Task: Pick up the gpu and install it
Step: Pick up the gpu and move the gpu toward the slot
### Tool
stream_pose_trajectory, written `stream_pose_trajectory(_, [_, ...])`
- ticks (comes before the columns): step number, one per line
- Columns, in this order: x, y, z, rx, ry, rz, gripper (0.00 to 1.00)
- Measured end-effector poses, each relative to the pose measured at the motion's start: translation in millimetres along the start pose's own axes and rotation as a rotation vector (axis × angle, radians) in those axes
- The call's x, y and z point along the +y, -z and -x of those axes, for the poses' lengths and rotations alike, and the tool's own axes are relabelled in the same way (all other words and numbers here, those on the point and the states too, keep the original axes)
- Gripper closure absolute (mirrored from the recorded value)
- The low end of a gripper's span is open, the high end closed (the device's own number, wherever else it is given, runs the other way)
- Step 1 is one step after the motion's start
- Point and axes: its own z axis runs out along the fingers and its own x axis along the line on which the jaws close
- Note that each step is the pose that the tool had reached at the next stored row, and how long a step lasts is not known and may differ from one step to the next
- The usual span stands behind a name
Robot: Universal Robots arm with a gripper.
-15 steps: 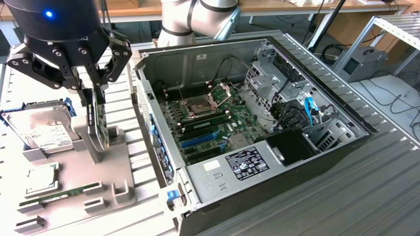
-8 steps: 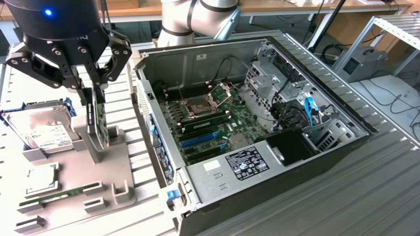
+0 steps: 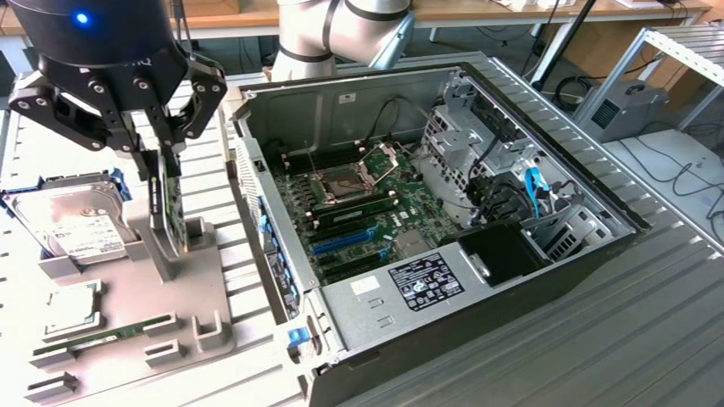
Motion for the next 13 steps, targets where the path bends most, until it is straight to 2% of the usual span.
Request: stream_pose_trajectory(13, [0.2, 4.1, 0.1, 0.0, 0.0, 0.0, 0.74])
